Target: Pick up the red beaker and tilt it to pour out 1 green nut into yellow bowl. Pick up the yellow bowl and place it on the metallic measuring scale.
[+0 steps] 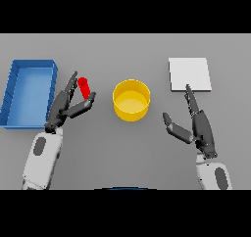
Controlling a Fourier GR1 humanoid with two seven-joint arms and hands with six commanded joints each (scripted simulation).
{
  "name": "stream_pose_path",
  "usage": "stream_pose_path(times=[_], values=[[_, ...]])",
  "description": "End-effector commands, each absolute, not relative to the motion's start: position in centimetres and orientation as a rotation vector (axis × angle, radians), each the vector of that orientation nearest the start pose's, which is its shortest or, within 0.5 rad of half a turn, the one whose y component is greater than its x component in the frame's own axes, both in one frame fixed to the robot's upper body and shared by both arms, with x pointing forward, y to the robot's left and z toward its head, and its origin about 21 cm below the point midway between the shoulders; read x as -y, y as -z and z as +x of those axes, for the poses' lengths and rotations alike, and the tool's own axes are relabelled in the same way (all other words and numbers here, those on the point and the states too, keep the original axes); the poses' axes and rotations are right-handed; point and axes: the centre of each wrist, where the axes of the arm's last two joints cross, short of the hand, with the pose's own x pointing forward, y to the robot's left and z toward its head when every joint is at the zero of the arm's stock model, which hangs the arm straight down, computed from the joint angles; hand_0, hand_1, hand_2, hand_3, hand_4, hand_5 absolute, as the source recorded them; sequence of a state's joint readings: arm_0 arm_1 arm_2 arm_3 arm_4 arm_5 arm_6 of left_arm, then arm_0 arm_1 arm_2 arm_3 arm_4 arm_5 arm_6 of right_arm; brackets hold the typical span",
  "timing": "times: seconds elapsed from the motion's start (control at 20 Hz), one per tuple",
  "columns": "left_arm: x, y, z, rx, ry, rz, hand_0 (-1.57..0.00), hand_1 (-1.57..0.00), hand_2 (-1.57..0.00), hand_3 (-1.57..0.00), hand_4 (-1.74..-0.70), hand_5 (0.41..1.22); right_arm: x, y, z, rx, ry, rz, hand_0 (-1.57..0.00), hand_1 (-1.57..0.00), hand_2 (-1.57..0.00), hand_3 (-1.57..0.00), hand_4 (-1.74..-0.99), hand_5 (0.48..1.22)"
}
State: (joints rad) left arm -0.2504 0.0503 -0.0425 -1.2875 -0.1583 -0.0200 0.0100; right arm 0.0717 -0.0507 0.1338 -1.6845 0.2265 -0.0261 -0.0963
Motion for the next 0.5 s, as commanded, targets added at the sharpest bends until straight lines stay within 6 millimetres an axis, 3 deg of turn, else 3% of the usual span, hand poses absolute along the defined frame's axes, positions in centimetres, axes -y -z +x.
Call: stream_pose_path(times=[0.0, 0.2, 0.45], values=[[-20.7, 0.9, 31.1, 1.511, 0.310, 0.070, 0.00, 0.00, 0.00, 0.00, -1.20, 0.651, 21.2, -1.2, 22.9, 1.711, -0.272, -0.122, 0.00, 0.00, 0.00, 0.00, -1.222, 0.627], [-19.2, 1.2, 33.0, 1.484, 0.347, 0.103, 0.00, 0.00, 0.00, 0.00, -1.20, 0.663, 21.8, -1.5, 22.9, 1.711, -0.261, -0.130, 0.00, 0.00, 0.00, 0.00, -1.231, 0.633], [-19.2, 1.3, 34.5, 1.495, 0.329, 0.109, 0.00, 0.00, 0.00, 0.00, -1.22, 0.678, 21.9, -1.4, 22.7, 1.706, -0.256, -0.137, 0.00, 0.00, 0.00, 0.00, -1.241, 0.641]])
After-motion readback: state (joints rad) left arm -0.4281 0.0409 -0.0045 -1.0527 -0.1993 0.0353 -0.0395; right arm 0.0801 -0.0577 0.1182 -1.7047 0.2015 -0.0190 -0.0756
